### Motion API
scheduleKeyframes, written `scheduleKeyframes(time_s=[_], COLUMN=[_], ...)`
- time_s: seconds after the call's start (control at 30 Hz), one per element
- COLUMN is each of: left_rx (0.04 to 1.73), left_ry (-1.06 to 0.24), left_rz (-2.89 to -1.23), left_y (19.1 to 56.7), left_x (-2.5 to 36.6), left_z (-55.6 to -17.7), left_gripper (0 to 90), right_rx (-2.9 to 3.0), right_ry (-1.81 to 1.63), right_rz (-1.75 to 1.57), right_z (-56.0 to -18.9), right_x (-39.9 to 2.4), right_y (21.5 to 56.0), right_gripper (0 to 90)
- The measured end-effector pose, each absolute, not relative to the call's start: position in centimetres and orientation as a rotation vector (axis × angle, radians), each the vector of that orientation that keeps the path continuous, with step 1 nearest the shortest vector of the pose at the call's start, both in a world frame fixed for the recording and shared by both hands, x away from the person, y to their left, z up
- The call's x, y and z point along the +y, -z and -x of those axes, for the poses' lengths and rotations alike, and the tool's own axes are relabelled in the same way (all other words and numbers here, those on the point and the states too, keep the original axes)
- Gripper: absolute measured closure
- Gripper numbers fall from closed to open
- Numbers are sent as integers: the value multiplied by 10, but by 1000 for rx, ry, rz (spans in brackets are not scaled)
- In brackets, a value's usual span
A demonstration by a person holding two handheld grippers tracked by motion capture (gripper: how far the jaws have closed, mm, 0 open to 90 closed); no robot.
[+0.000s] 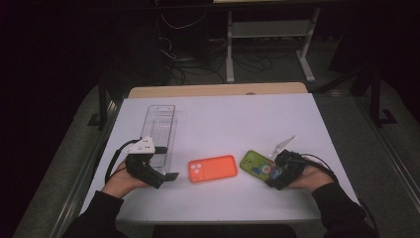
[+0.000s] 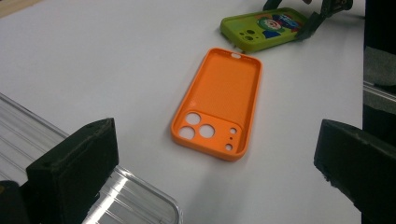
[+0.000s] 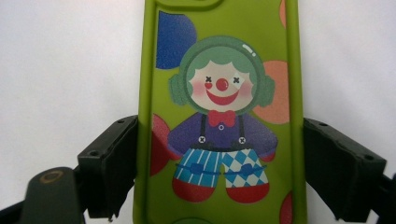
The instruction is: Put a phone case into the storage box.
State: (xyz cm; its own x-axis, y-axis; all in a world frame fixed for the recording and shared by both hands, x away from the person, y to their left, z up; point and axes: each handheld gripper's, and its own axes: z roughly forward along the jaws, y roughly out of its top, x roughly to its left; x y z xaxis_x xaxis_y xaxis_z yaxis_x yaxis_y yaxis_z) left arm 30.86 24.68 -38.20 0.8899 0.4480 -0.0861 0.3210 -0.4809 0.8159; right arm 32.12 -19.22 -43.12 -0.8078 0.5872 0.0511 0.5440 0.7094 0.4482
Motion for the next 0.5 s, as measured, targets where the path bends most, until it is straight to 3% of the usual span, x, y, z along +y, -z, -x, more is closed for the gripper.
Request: scheduleKeyframes(time_s=[0.5], left_rx=[474], left_ry=[-151], left_rz=[-2127], left_y=[362], left_x=[223], left_z=[-327], left_gripper=[0], right_rx=[2826], right_ry=[-730], right_rz=[-813], right_z=[-345], right_x=[-197], right_y=[401], right_gripper=[154])
